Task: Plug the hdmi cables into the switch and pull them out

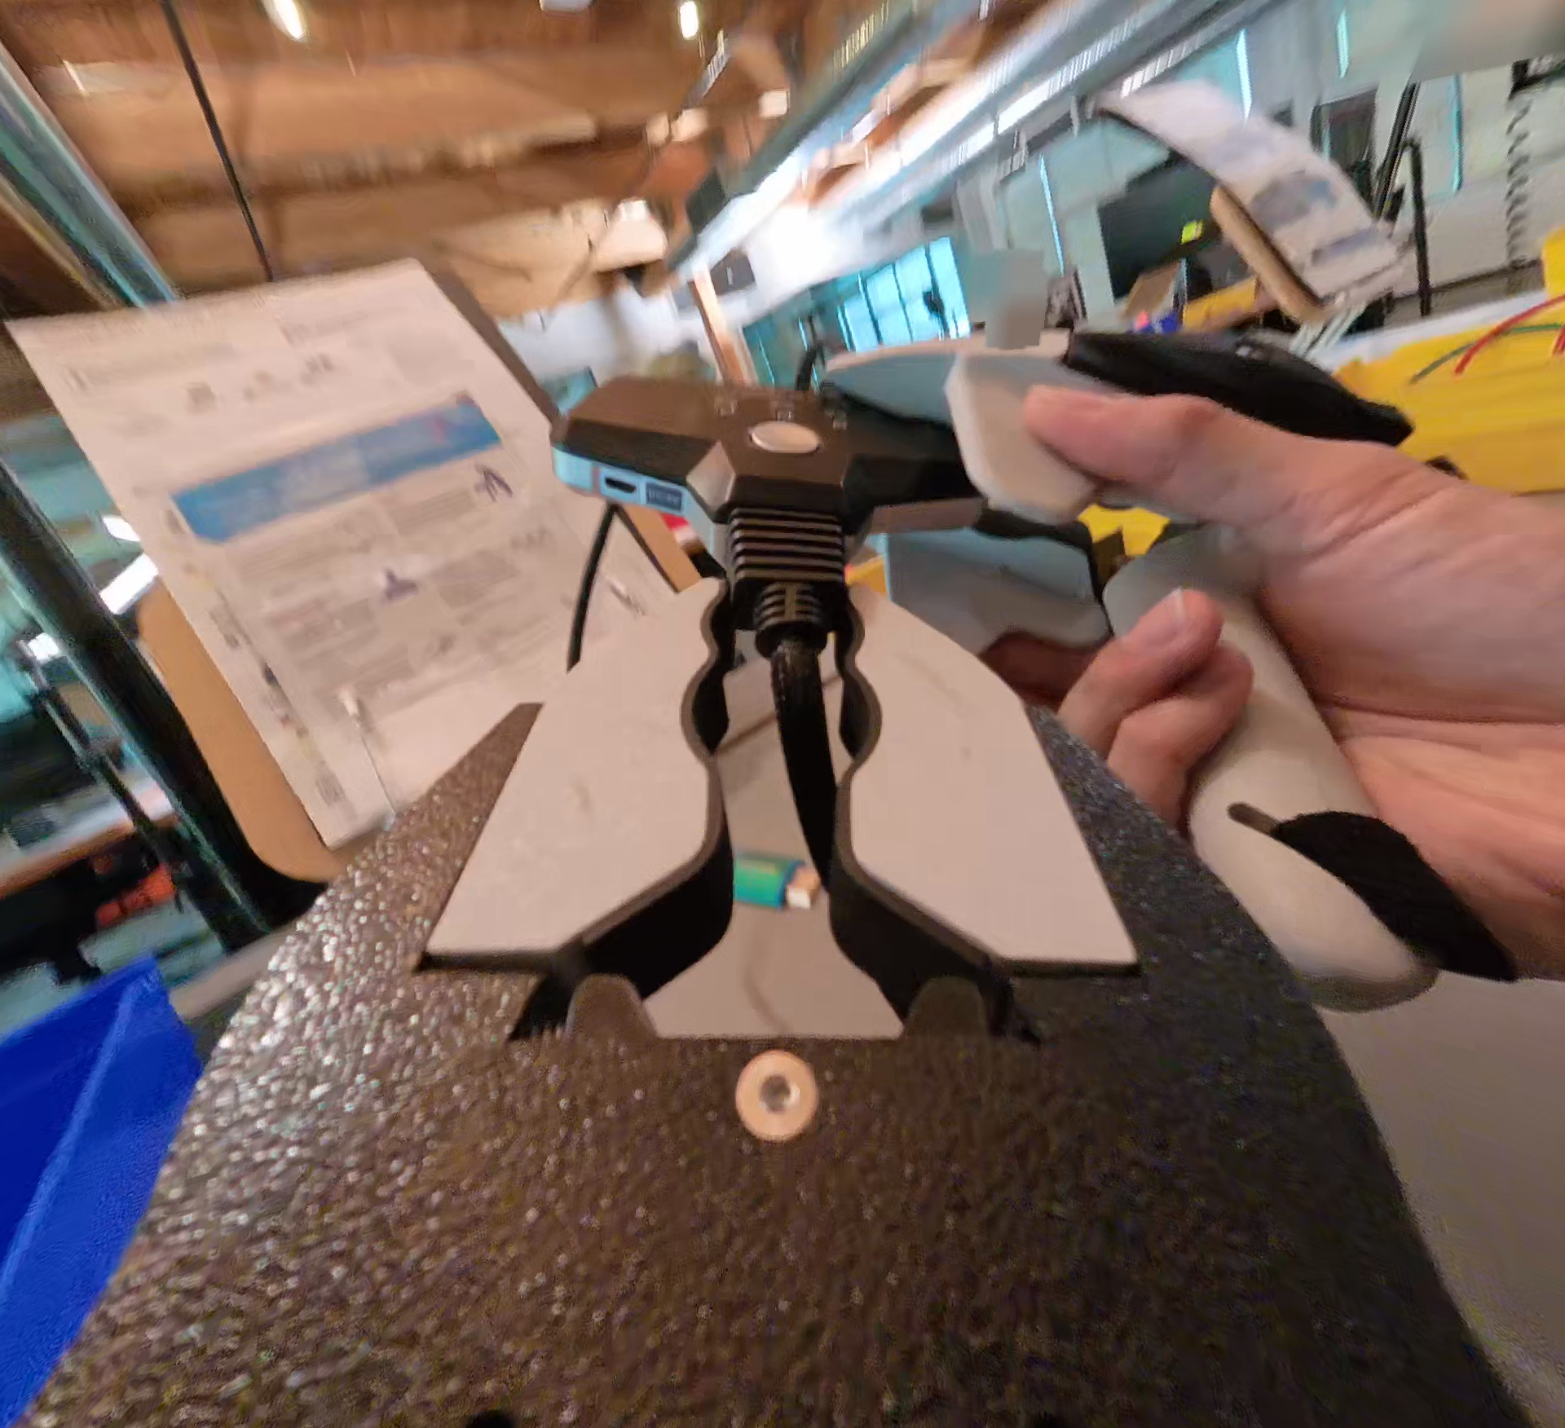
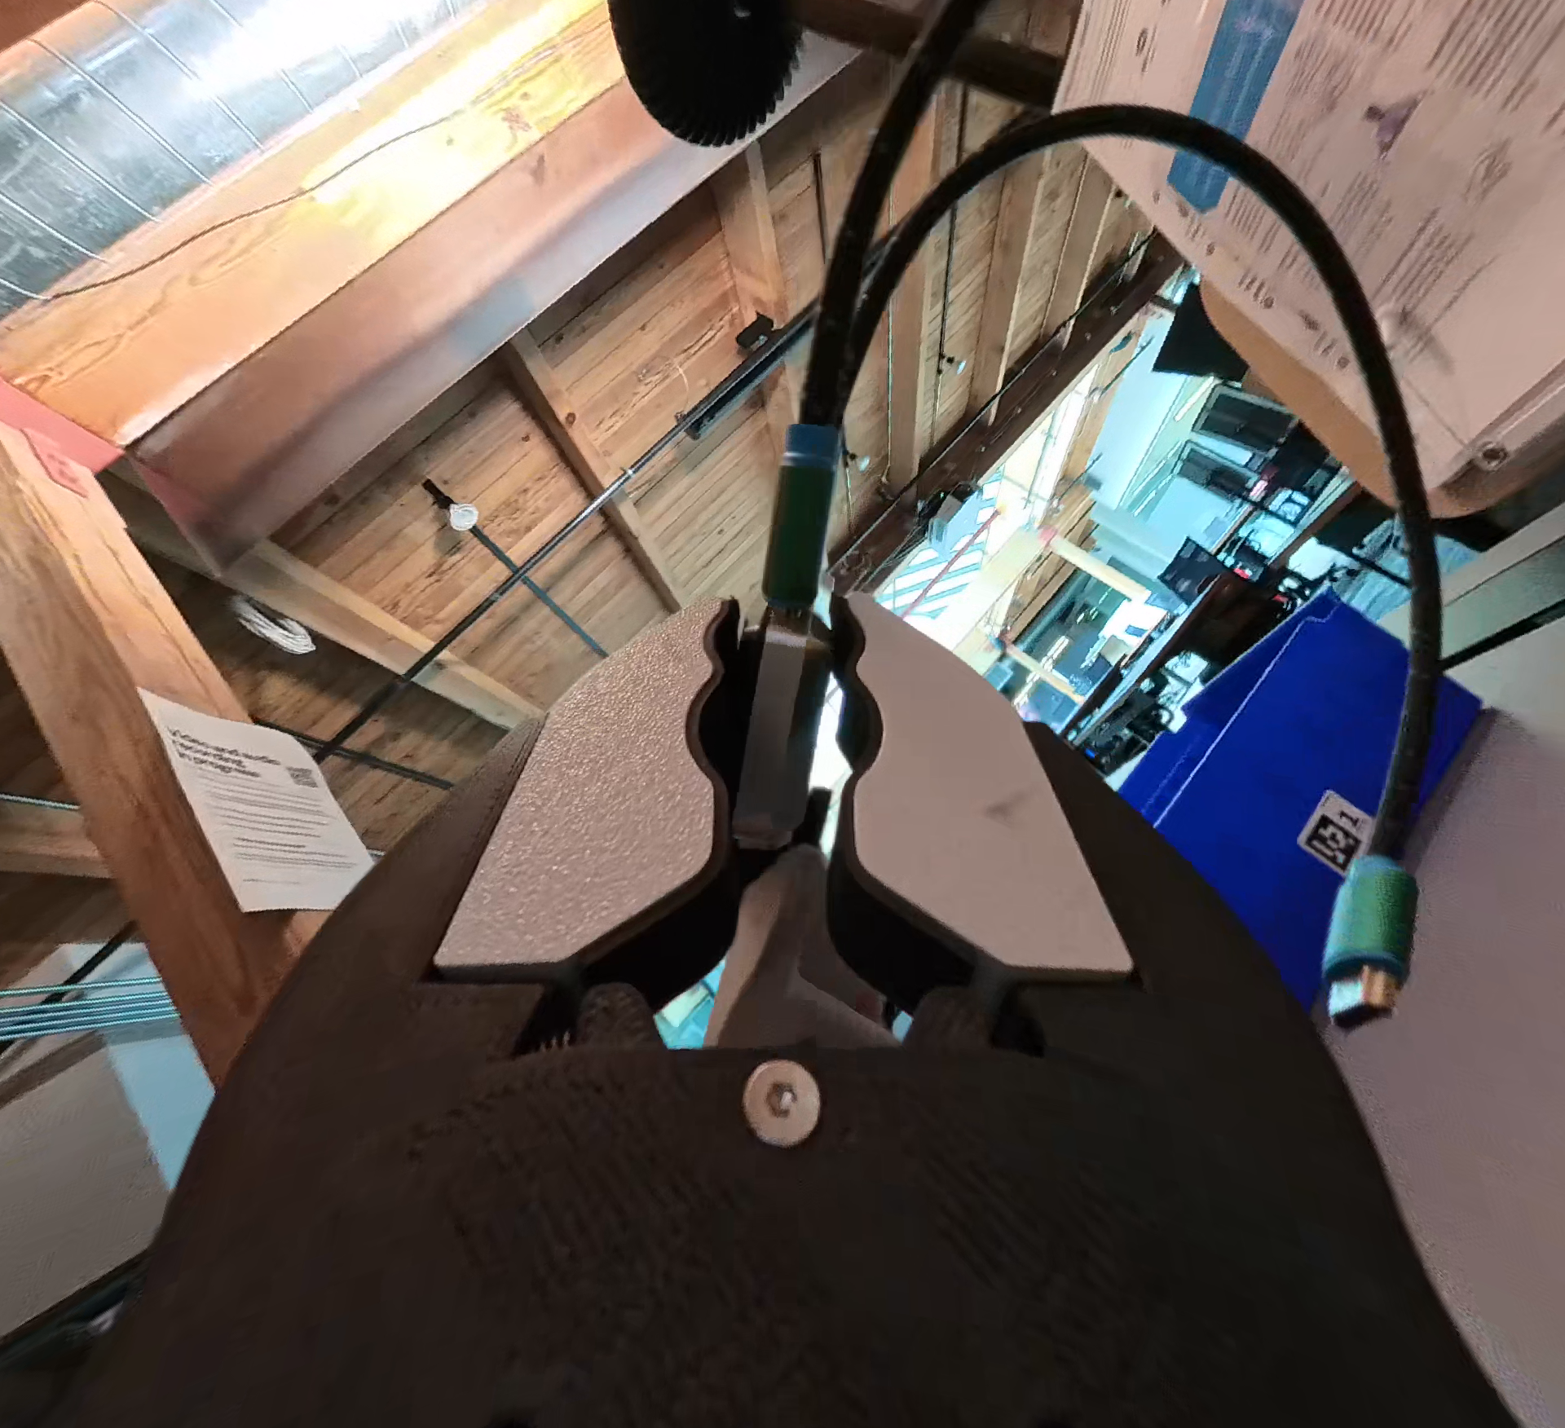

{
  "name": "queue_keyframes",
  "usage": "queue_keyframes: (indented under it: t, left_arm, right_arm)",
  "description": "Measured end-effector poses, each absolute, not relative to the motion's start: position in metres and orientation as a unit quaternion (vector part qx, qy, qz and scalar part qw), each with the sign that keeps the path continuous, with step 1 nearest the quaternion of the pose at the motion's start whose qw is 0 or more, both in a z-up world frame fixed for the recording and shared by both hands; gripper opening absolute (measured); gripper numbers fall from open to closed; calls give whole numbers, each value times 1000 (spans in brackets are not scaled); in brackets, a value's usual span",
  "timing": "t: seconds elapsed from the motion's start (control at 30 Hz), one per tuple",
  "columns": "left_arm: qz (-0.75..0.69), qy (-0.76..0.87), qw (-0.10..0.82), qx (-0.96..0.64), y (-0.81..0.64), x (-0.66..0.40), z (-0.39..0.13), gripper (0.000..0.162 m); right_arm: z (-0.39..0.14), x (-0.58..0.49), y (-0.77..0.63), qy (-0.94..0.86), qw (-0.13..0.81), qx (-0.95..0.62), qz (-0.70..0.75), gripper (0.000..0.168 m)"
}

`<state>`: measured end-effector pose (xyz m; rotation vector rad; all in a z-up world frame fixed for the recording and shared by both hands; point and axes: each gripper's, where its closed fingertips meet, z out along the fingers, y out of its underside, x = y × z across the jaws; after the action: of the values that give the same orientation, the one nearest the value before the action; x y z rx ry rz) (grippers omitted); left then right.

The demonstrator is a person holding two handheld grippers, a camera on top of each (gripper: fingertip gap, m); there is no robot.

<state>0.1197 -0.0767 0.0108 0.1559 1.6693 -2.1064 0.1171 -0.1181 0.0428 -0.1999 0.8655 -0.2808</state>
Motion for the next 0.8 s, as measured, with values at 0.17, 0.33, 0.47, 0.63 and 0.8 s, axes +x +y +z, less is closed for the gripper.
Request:
queue_keyframes:
  t: [0.17,0.33,0.47,0.63,0.8]
  left_arm:
    - [-766,569,284,95,-67,119,16,28]
    - [-732,617,253,137,-73,113,7,0]
    - [-755,593,243,138,-70,112,11,5]
    - [-750,595,262,120,-71,116,5,31]
    - [-761,588,253,105,-70,125,8,21]
  right_arm:
    - [35,122,-121,431,893,-72,-109,21]
    - [25,126,-125,452,882,-66,-113,20]
    - [26,123,-130,452,883,-53,-113,20]
    - [27,123,-128,443,891,-43,-89,20]
    - [25,125,-124,448,889,-43,-78,20]
